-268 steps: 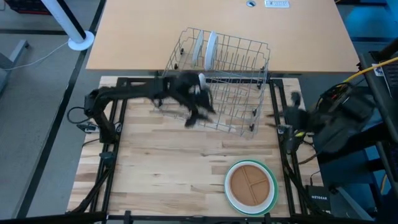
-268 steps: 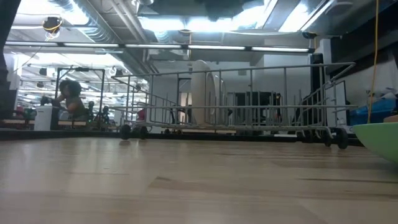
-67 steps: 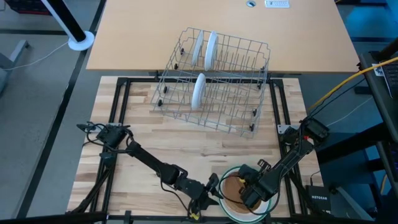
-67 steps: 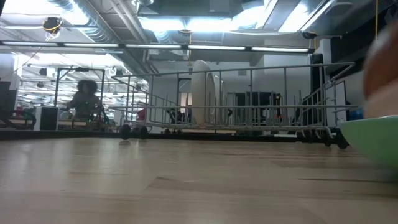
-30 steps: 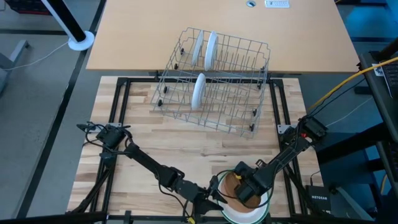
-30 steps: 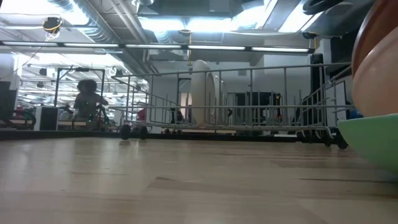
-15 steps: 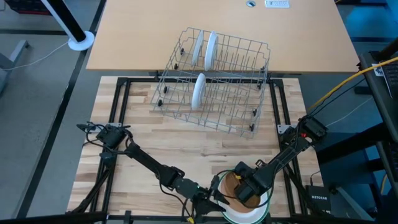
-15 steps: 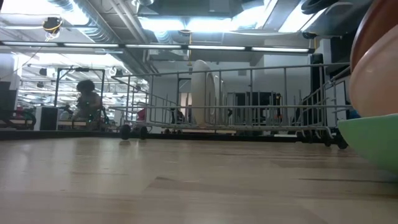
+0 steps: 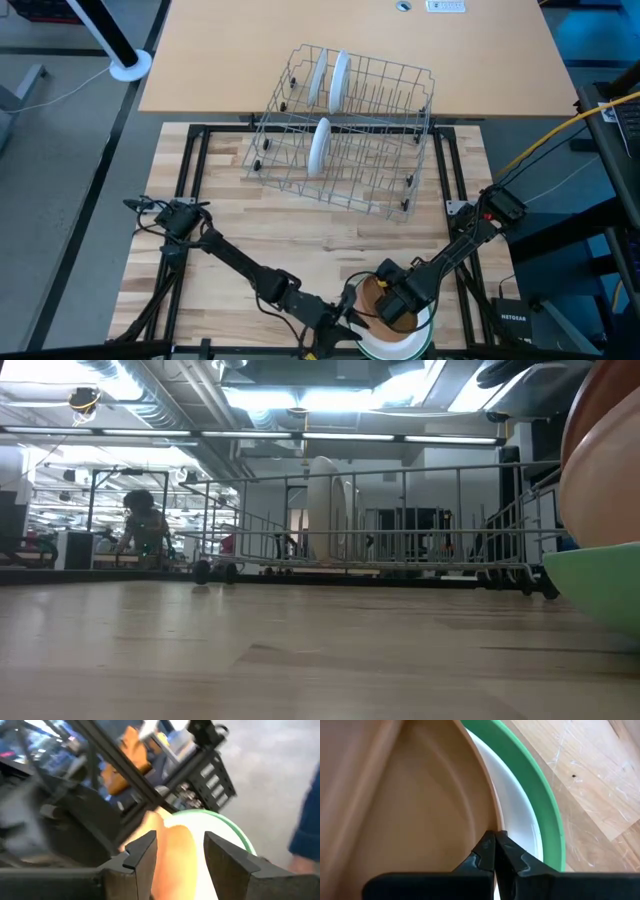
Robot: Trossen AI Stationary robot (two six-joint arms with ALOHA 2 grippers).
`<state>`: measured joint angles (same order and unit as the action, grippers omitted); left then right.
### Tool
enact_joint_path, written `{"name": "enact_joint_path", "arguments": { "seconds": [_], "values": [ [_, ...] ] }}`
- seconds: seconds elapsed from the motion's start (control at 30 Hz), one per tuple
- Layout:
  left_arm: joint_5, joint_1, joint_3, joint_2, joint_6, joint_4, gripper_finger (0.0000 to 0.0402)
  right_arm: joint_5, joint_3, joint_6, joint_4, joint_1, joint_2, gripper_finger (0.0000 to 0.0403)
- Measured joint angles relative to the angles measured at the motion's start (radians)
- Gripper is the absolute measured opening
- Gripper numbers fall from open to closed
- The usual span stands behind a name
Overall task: Sort dishes
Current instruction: Put the brown plate into the gray dishwasher rack
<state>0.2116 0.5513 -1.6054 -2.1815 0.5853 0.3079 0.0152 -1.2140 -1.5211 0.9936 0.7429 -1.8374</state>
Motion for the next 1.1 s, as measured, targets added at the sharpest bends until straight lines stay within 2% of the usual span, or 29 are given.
{"name": "enact_joint_path", "arguments": {
  "seconds": [0.13, 0.3, 0.47, 0.77, 0.97, 1.1],
  "values": [
    [-0.033, 0.014, 0.0, 0.0, 0.042, -0.047, 0.0144, 0.002, 0.0, 0.0, 0.0, 0.0, 0.0, 0.0001],
    [-0.035, 0.016, 0.0, -0.021, -0.029, -0.054, 0.0141, 0.003, 0.0, 0.0, 0.0, 0.0, 0.0, 0.0001],
    [0.046, 0.002, 0.001, -0.043, -0.036, -0.071, 0.0141, 0.004, 0.0, 0.0, 0.0, 0.0, 0.0, 0.0001],
    [0.065, -0.028, 0.001, -0.049, -0.273, -0.117, 0.0141, 0.004, 0.0, -0.001, 0.0, 0.0, 0.0, 0.0001],
    [0.202, -0.023, 0.0, -0.049, -0.251, -0.131, 0.0141, 0.004, 0.0, 0.0, 0.001, 0.002, 0.0, 0.0001],
    [0.253, -0.021, 0.0, -0.049, -0.236, -0.151, 0.0141, 0.005, 0.0, 0.001, 0.005, 0.003, -0.001, 0.0001]
  ]
}}
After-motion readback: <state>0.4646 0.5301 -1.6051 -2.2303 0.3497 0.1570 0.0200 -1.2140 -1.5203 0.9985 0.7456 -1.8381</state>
